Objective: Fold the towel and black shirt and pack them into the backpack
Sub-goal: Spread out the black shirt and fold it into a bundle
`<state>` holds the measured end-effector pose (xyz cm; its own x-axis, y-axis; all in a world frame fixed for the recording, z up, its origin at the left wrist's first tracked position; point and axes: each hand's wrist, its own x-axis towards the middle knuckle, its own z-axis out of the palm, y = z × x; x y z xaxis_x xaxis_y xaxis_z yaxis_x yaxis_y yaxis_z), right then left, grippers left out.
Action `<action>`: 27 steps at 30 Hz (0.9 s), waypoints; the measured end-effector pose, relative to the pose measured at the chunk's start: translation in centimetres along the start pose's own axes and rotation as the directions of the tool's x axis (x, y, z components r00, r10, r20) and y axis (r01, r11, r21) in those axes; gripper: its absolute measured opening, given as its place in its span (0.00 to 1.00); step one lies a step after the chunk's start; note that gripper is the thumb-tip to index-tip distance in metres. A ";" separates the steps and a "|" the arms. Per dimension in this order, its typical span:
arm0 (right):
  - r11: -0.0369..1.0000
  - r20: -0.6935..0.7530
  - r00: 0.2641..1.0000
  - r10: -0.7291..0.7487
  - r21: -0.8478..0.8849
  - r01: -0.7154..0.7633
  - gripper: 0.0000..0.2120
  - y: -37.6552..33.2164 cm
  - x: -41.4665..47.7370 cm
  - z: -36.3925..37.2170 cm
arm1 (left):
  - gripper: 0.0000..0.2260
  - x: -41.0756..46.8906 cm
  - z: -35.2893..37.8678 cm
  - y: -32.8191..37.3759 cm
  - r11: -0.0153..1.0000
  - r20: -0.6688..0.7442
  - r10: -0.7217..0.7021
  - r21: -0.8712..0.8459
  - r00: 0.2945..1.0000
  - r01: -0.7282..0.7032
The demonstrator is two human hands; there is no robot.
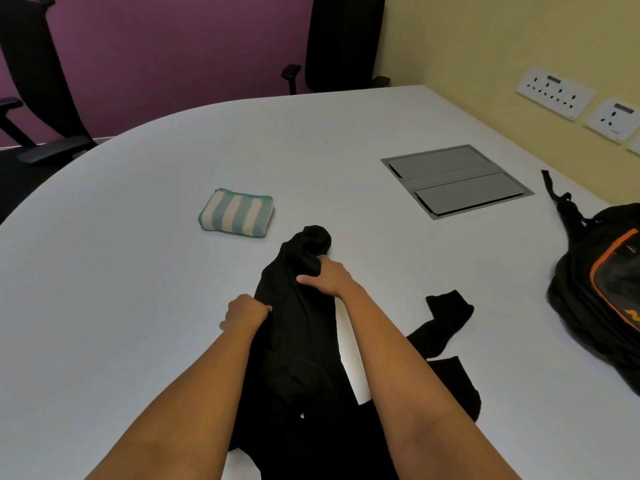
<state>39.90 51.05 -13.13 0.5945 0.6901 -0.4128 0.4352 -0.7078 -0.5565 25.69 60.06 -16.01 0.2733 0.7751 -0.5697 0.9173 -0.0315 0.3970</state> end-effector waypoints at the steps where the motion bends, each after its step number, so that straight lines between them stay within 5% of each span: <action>1: 1.000 -0.011 1.000 -0.007 -0.004 0.007 0.29 0.0 0.7 0.1 | 0.15 0.3 0.0 0.3 1.000 0.016 0.001 -0.003 1.000 -0.001; 4: 0.992 -0.120 0.992 -0.044 0.114 0.058 0.15 0.2 1.9 -0.8 | 0.11 1.5 -0.9 1.5 0.999 0.024 0.044 -0.028 0.999 -0.043; 7: 0.941 -0.371 0.928 0.042 0.326 0.088 0.18 1.0 2.3 -3.3 | 0.14 2.9 -2.0 3.0 0.965 -0.119 0.244 -0.071 0.962 -0.253; 11: 0.743 -0.634 0.668 0.390 0.645 0.178 0.16 3.0 1.4 -6.6 | 0.11 3.7 -3.7 8.3 0.770 -0.333 0.536 -0.183 0.775 -0.612; 15: 0.534 -0.611 0.420 0.671 0.791 0.299 0.15 6.2 0.4 -6.7 | 0.12 2.5 -3.6 13.9 0.657 -0.353 0.687 -0.073 0.635 -0.751; 17: 0.491 -0.541 0.429 0.723 0.840 0.230 0.16 7.9 -0.3 -5.7 | 0.11 1.6 -2.2 14.4 0.664 -0.340 0.706 0.014 0.621 -0.747; 22: 0.252 -0.207 0.643 0.738 0.967 0.022 0.18 10.9 -1.3 -3.6 | 0.12 -1.6 3.5 11.5 0.641 -0.224 0.768 0.257 0.601 -0.723; 27: 0.219 -0.218 0.680 0.700 0.972 0.086 0.16 10.6 -2.4 -4.6 | 0.28 -2.9 8.6 6.3 0.633 0.011 0.666 0.521 0.746 -0.573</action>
<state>46.19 41.20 -14.66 0.8563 -0.0590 -0.5132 -0.5108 0.0508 -0.8582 33.18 52.15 -18.01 0.8179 0.5503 -0.1682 0.5750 -0.7925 0.2032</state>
